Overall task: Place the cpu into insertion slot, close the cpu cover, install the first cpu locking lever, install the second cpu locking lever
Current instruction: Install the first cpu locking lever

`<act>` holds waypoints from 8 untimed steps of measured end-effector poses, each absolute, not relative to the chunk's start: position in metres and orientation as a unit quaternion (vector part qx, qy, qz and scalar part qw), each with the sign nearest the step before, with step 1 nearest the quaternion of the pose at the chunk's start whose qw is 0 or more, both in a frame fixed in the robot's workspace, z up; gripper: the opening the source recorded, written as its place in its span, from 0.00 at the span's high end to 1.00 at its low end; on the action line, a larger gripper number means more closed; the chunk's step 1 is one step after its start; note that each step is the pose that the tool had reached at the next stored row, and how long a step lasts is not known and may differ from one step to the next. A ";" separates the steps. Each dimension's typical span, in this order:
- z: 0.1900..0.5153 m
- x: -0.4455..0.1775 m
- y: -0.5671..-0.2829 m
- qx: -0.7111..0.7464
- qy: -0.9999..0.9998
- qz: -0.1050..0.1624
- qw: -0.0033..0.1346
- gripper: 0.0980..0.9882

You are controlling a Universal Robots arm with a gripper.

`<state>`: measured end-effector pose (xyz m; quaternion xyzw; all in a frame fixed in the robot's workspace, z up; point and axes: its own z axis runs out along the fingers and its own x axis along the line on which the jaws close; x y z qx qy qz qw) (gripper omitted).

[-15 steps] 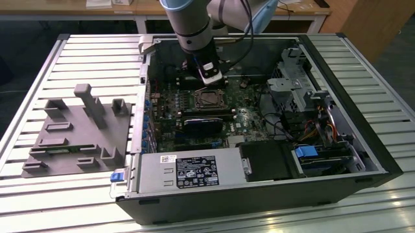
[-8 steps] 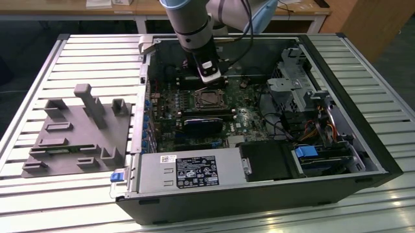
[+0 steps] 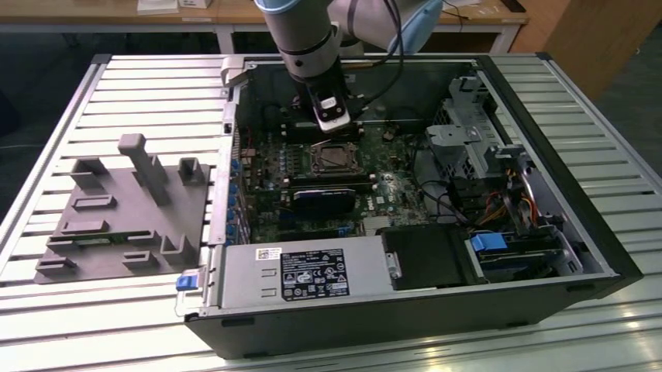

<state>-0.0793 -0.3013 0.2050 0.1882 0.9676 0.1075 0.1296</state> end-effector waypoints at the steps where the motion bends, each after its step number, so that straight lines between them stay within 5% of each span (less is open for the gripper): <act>1: 0.205 -0.079 -0.301 0.188 0.968 0.108 0.130 1.00; 8: 0.203 -0.080 -0.300 0.186 0.967 0.101 0.142 1.00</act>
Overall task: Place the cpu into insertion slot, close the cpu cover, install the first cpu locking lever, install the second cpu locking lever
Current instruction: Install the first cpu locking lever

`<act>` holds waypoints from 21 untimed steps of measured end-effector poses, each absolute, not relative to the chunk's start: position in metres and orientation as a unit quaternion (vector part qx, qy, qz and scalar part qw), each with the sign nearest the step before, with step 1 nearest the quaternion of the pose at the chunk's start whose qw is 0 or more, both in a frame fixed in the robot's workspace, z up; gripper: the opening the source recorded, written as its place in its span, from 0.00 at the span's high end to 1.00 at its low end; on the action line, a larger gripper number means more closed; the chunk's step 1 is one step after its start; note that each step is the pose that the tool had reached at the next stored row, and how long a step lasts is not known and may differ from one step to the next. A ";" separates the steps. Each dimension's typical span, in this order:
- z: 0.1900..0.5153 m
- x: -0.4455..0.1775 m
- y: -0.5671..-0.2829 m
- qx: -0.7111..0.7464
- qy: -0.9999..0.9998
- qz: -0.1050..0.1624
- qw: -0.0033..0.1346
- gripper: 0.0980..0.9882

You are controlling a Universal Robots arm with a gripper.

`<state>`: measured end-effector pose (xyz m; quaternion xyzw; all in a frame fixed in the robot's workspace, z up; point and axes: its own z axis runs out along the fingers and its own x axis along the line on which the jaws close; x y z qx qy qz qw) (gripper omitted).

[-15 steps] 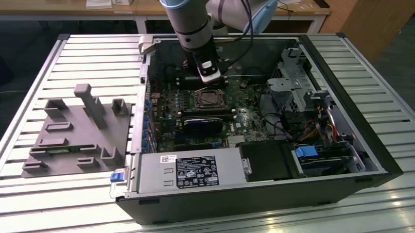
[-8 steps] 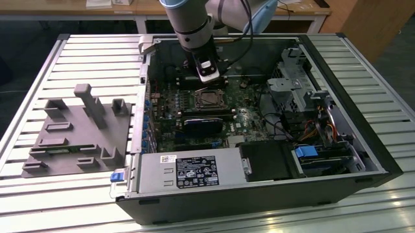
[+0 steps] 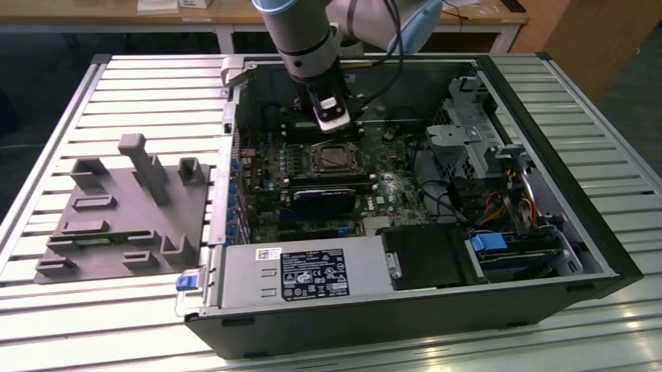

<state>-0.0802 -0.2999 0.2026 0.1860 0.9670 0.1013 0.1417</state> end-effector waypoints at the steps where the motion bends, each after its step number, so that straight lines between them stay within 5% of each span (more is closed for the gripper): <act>1: 0.202 -0.081 -0.299 0.186 0.967 0.101 0.144 1.00; 21: 0.197 -0.084 -0.292 0.193 0.965 0.083 0.155 1.00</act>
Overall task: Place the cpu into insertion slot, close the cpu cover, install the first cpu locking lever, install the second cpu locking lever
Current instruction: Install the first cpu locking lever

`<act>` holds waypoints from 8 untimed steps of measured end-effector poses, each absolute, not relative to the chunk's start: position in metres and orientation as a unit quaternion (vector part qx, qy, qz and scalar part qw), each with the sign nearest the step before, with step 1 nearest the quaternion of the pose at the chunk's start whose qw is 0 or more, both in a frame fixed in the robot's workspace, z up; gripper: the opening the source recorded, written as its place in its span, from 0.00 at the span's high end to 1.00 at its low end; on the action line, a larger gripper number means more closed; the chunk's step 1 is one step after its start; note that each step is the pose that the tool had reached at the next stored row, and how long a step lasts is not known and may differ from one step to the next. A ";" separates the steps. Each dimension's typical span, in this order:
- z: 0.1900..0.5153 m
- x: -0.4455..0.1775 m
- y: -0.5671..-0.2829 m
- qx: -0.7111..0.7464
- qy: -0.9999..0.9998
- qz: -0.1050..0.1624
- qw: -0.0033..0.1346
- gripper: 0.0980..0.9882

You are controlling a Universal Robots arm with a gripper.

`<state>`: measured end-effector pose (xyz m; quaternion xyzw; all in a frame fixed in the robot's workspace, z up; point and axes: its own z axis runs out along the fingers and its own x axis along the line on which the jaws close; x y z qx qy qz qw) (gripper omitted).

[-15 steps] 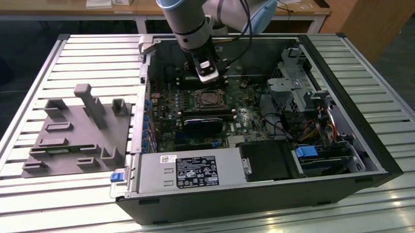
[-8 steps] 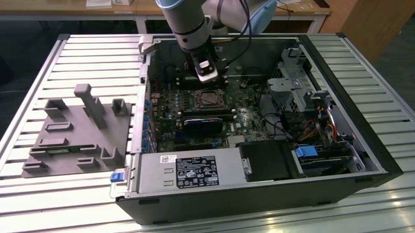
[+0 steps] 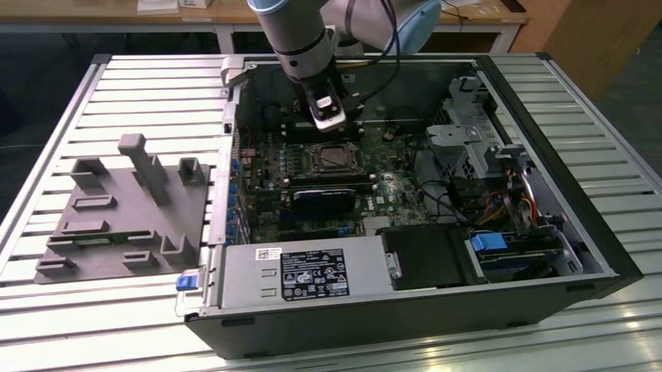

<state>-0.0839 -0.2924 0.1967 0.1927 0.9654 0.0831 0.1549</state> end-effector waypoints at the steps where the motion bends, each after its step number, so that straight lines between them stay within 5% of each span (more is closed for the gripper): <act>1: 0.196 -0.084 -0.292 0.193 0.965 0.082 0.155 1.00; 8: 0.194 -0.084 -0.289 0.194 0.965 0.078 0.157 1.00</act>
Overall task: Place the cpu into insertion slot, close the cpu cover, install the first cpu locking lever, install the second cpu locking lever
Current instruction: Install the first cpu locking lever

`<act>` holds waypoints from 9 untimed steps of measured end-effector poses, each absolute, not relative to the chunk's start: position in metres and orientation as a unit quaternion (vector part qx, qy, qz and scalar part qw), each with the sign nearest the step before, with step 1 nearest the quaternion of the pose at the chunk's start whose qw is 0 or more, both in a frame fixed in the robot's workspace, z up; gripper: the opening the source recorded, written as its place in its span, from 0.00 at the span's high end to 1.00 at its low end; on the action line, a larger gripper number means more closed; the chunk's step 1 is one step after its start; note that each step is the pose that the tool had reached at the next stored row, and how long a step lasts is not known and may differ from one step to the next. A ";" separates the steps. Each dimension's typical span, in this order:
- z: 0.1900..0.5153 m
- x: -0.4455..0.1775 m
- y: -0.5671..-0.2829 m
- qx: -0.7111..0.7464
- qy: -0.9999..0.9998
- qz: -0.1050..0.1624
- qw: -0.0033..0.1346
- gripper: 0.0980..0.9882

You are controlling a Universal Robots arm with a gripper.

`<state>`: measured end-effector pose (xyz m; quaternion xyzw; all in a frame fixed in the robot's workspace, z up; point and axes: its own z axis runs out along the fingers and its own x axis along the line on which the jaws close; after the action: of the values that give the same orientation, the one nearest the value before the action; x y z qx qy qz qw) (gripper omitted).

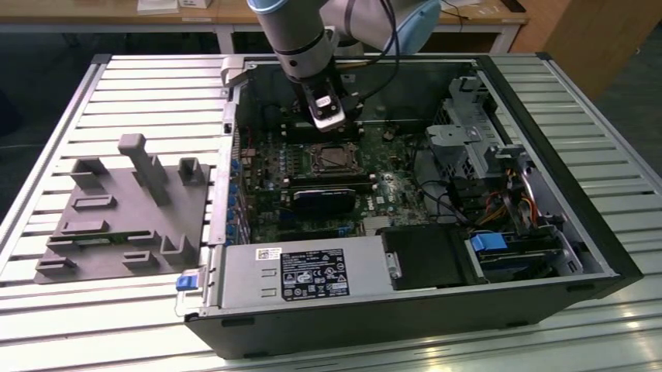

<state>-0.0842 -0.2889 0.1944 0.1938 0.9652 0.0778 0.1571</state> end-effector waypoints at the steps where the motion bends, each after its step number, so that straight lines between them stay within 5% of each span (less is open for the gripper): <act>1: 0.194 -0.084 -0.288 0.194 0.965 0.078 0.157 1.00; 9: 0.191 -0.084 -0.288 0.198 0.964 0.072 0.160 1.00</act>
<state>-0.0841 -0.2882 0.1912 0.1982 0.9644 0.0722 0.1596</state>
